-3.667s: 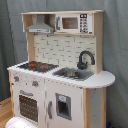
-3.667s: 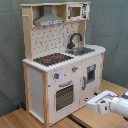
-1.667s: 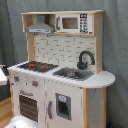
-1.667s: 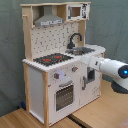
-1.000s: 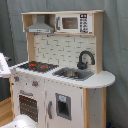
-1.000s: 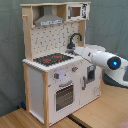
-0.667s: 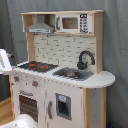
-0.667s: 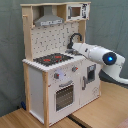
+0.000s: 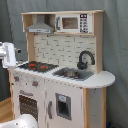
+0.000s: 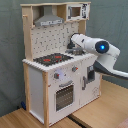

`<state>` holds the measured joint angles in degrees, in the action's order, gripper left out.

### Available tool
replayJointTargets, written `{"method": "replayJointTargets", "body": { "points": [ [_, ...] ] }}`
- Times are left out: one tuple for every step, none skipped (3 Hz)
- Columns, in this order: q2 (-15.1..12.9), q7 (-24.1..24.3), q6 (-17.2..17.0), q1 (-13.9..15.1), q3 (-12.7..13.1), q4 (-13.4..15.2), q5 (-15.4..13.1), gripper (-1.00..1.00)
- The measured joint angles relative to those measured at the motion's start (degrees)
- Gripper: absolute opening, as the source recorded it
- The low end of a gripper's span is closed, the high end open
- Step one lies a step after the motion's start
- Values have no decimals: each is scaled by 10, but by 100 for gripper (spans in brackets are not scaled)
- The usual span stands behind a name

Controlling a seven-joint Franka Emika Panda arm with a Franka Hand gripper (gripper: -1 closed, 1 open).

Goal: Play with the kitchen

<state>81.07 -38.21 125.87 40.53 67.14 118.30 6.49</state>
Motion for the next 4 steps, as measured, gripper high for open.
{"method": "replayJointTargets", "body": {
  "points": [
    [-23,3,-34,29,-17,-13,25,100],
    [-59,7,-52,59,-30,-16,63,100],
    [-100,12,-63,84,-34,-22,99,100],
    [-143,27,-69,102,-35,-24,129,100]
  ]
}}
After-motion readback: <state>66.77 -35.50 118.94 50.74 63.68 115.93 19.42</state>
